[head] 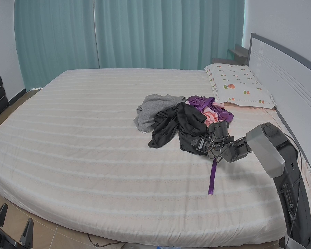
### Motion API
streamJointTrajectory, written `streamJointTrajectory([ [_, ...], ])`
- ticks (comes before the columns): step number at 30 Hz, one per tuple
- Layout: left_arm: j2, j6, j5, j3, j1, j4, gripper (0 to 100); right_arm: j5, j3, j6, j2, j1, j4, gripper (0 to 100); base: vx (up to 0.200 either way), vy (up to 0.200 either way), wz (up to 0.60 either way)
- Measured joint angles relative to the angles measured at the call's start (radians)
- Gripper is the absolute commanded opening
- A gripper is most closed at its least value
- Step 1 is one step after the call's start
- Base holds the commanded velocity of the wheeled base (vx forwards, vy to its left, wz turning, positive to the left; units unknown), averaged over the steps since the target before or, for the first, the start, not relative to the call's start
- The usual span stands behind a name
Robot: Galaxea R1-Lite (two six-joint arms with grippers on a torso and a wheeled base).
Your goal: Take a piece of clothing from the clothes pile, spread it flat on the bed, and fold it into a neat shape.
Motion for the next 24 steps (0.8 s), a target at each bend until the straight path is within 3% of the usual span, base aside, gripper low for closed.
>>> streamJointTrajectory([
  [7,0.000,0.000,0.000,0.000,0.000,0.000,100,-0.004,-0.038,0.001,0.030,0.011,0.005,100,0.000,0.000,0.00],
  [8,0.000,0.000,0.000,0.000,0.000,0.000,100,-0.004,-0.039,0.000,0.031,0.013,0.004,0,0.000,0.000,0.00],
  [24,0.000,0.000,0.000,0.000,0.000,0.000,100,0.020,0.037,0.016,-0.013,0.017,-0.012,0,0.000,0.000,0.00],
])
